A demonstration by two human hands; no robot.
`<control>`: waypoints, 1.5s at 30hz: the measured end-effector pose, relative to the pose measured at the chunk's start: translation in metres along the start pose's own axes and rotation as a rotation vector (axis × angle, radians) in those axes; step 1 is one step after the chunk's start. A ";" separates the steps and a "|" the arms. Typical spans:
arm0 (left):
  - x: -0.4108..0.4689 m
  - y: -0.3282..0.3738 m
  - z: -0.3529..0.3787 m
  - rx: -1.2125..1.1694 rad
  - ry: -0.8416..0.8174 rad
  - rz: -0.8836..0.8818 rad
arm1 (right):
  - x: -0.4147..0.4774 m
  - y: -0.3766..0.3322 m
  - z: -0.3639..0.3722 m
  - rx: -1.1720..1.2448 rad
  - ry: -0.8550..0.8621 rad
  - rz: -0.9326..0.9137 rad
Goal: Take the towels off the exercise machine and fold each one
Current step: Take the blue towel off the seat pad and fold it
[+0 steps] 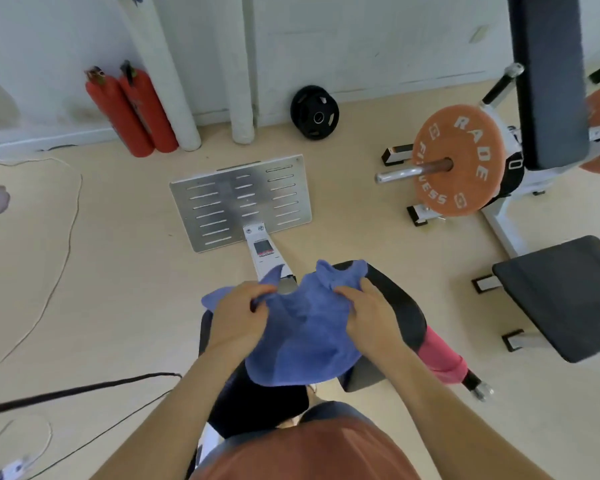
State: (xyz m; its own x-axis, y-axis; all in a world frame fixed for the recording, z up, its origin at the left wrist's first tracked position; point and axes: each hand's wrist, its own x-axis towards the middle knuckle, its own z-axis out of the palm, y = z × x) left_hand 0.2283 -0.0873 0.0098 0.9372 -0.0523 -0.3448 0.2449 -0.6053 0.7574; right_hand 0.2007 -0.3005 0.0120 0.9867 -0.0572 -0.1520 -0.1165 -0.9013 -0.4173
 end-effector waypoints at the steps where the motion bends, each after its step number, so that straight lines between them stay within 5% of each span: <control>1: -0.001 0.015 0.004 -0.077 0.000 0.029 | 0.001 -0.011 0.000 0.056 0.053 -0.065; 5: -0.008 0.043 0.017 -0.276 -0.093 -0.002 | 0.005 -0.048 -0.007 0.715 -0.115 0.244; 8: -0.008 0.045 0.021 -0.234 -0.126 -0.014 | 0.003 -0.059 -0.017 0.986 -0.123 0.304; 12: -0.004 0.053 0.012 -0.134 0.026 0.025 | 0.003 -0.065 -0.024 1.207 -0.213 0.390; 17: -0.008 0.058 0.015 -0.122 0.063 -0.030 | -0.001 -0.067 -0.028 0.776 -0.094 0.286; 23: -0.013 0.061 0.017 -0.422 -0.024 -0.131 | 0.004 -0.064 -0.029 0.686 -0.134 0.265; 26: -0.011 0.065 0.019 -0.434 0.094 -0.152 | 0.005 -0.071 -0.029 0.820 -0.167 0.297; 31: -0.012 0.070 0.015 -0.631 0.153 -0.179 | 0.017 -0.062 -0.038 1.534 -0.351 0.711; 38: -0.012 0.072 0.018 -0.654 0.077 -0.174 | 0.022 -0.064 -0.029 1.341 -0.314 0.610; 45: -0.009 0.067 0.003 -1.134 -0.165 -0.286 | 0.025 -0.062 -0.033 1.351 -0.330 0.478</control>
State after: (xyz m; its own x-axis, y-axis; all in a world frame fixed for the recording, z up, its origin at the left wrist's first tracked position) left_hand 0.2352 -0.1298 0.0619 0.7896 -0.1818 -0.5861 0.5992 0.4350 0.6722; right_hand 0.2364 -0.2596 0.0635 0.7763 0.0377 -0.6293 -0.6153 0.2627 -0.7433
